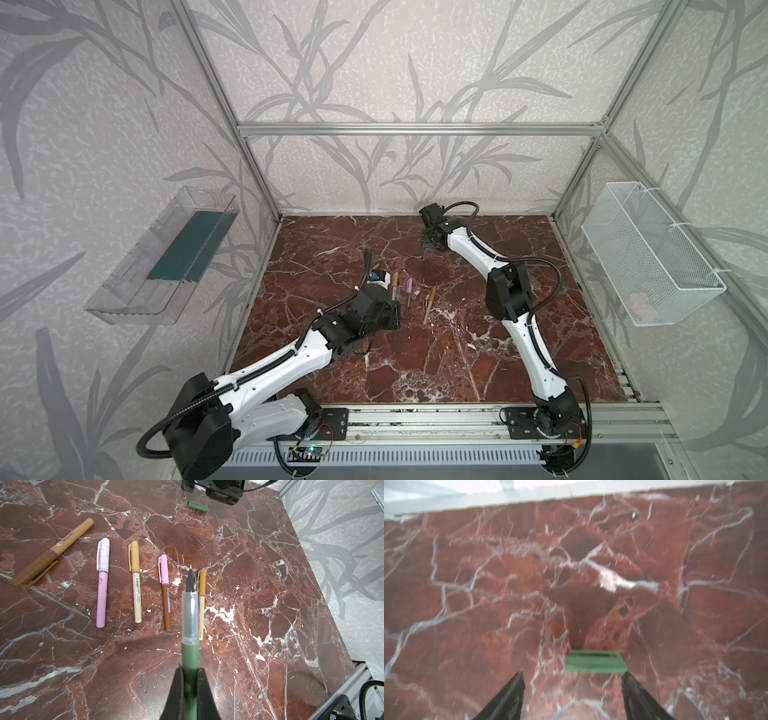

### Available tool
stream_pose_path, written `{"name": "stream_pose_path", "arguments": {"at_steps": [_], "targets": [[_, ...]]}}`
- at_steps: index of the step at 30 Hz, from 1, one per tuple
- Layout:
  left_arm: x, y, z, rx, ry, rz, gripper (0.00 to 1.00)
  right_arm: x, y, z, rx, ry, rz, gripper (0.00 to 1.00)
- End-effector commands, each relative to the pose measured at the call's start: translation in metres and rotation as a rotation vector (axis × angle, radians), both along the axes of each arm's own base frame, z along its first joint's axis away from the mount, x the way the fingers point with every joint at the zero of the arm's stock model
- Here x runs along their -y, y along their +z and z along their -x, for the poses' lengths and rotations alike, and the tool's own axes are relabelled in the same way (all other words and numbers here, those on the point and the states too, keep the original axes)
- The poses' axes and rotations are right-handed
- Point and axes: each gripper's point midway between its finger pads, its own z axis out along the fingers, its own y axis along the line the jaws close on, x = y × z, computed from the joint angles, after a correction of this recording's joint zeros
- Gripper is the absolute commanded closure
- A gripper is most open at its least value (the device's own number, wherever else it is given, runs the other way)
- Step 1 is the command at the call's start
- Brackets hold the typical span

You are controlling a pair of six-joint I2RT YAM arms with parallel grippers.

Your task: Insert the pens into the pen caps

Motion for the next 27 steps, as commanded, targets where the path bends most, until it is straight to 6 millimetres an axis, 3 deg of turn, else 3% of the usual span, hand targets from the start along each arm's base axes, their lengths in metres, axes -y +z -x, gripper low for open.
{"name": "stream_pose_path", "arguments": {"at_steps": [1,6,13,27], "targets": [[0.002,0.003,-0.002,-0.008,-0.014,0.002,1.00,0.019,-0.010,0.009,-0.057,-0.053,0.121,0.26],[0.000,-0.004,-0.002,-0.024,-0.013,-0.005,1.00,0.036,-0.019,0.008,-0.071,-0.099,0.176,0.26],[0.001,-0.006,-0.001,-0.033,-0.018,0.006,1.00,0.051,-0.033,0.023,-0.108,-0.124,0.180,0.33],[-0.003,0.001,0.005,-0.016,-0.017,0.036,1.00,0.069,-0.020,0.053,-0.066,-0.170,0.070,0.37]]}}
